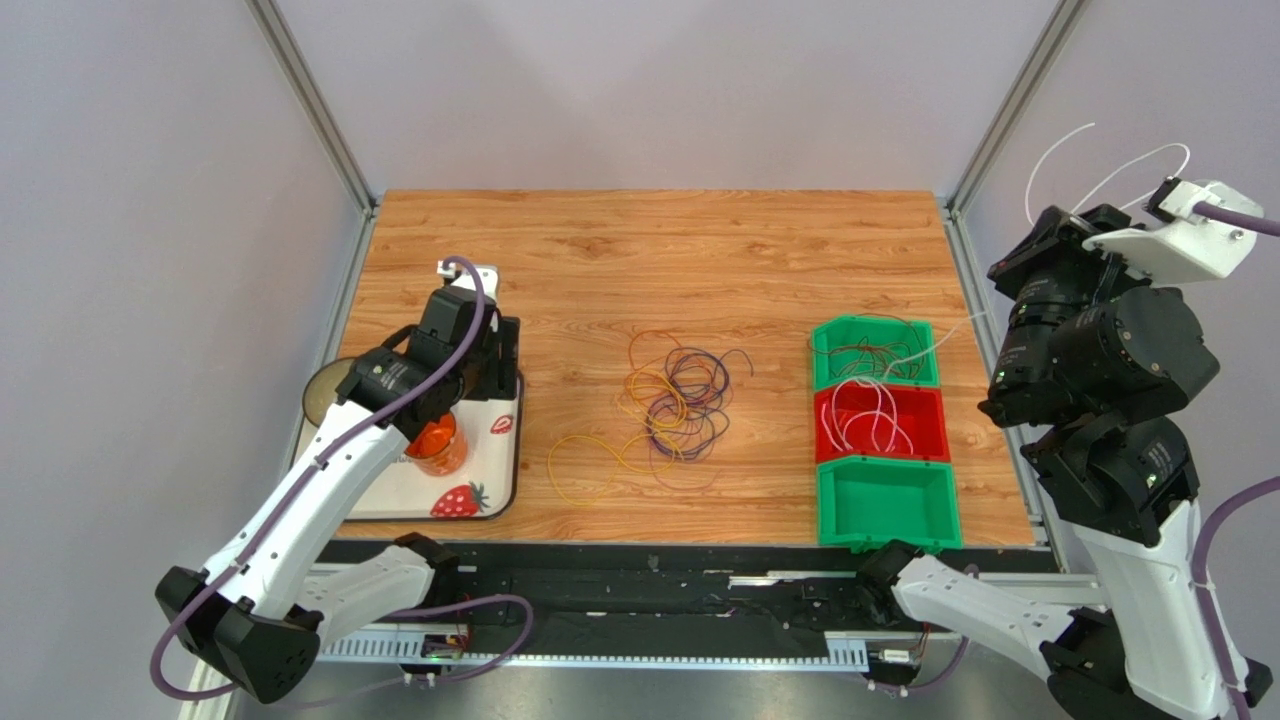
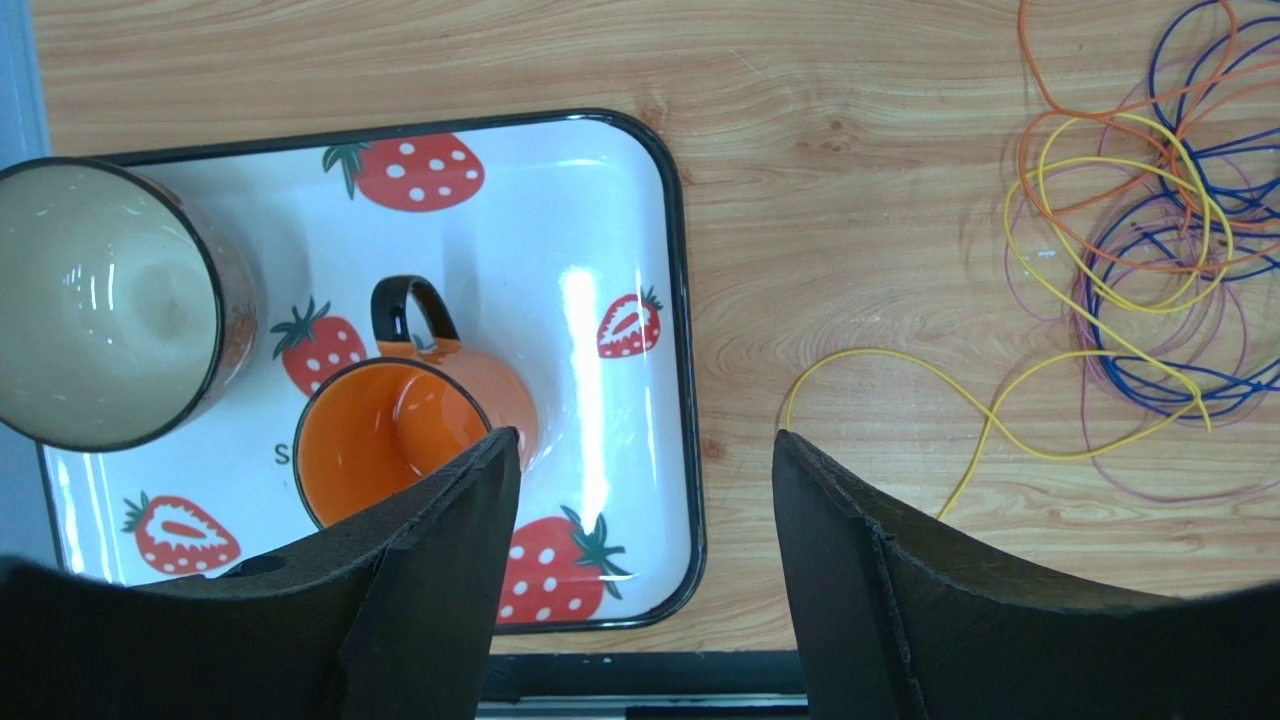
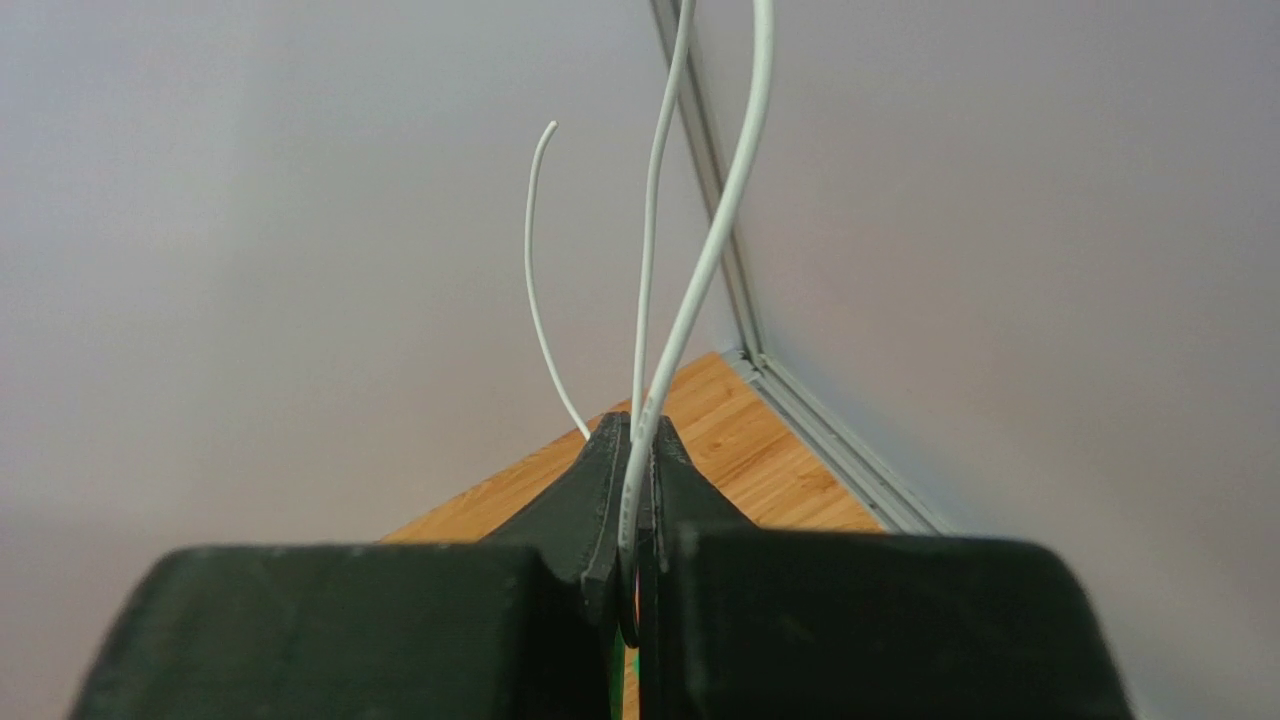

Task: Untangle the cables
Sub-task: Place the cable in the bin.

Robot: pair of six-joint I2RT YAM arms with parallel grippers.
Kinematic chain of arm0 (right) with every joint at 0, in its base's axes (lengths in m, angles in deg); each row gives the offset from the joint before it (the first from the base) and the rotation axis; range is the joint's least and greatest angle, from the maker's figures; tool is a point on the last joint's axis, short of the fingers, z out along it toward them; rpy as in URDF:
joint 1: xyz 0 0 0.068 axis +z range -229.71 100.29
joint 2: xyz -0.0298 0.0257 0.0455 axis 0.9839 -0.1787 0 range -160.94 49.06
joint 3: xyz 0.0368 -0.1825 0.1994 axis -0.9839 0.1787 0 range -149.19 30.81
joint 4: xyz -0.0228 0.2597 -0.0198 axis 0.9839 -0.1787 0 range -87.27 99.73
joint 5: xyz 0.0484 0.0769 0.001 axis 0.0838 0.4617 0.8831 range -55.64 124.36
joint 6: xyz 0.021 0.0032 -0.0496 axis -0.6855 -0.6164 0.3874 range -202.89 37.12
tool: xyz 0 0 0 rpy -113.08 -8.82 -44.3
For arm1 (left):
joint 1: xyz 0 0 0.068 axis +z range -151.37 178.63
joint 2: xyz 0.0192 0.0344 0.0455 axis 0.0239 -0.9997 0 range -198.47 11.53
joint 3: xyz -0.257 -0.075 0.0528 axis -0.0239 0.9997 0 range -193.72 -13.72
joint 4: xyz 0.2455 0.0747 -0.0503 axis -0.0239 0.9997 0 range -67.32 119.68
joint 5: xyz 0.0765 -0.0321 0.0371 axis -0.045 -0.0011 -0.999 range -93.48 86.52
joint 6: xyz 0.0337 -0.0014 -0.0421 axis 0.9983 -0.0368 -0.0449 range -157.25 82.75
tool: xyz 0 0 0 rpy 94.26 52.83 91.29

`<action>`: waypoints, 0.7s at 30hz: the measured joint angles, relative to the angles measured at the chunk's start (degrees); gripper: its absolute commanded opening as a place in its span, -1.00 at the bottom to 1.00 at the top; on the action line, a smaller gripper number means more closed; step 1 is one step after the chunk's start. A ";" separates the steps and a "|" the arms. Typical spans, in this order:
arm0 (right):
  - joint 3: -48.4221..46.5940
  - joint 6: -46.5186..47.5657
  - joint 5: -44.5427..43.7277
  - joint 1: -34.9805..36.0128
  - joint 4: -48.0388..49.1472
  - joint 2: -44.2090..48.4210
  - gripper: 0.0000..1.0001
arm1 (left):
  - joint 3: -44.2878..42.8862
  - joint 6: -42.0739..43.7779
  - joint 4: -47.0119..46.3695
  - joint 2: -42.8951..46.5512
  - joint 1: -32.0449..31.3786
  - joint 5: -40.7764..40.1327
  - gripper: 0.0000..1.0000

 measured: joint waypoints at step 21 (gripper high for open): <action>8.57 -1.70 -9.16 -1.31 -6.01 2.84 -1.00 | 0.00 0.00 0.02 -0.81 0.00 -0.04 0.41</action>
